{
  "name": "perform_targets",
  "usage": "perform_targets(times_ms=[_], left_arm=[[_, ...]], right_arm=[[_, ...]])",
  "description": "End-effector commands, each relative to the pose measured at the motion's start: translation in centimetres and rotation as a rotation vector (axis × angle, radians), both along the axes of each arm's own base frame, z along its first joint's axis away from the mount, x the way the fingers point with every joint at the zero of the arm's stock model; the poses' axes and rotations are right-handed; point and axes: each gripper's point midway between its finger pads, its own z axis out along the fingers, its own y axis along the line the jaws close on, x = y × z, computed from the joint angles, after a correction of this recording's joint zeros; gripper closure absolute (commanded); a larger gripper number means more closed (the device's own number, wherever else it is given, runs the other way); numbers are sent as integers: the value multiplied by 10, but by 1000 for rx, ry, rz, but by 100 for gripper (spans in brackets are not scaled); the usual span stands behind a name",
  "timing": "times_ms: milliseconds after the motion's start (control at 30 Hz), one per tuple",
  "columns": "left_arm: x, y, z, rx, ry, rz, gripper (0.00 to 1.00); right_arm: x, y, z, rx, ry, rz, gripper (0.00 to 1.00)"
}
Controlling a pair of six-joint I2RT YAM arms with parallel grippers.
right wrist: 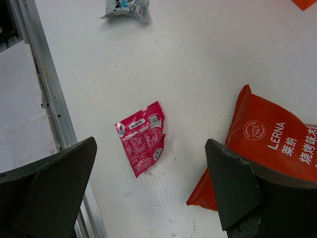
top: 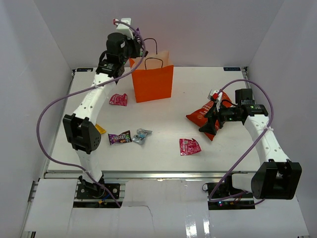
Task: Place the snacks into the paper bag
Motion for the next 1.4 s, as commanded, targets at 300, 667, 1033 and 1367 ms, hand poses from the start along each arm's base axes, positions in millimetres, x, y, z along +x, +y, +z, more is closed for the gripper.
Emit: perform_targets(times_ms=[300,667,1033,1367], left_arm=[[7,-24,-15,97,-41,-5,65],[-25,-18,16,65,-66,-22,18],[-174,32,-14,-63,136,-8,5],[-315,70,-153,-358,449,78,2]], right_arm=[[-5,3,6,23,-27,21,4],[-27,29,9,-16,-194,341,5],[-58,69,-9,-103,-395,789,3],[-19,75,-81,-454,-299,590,1]])
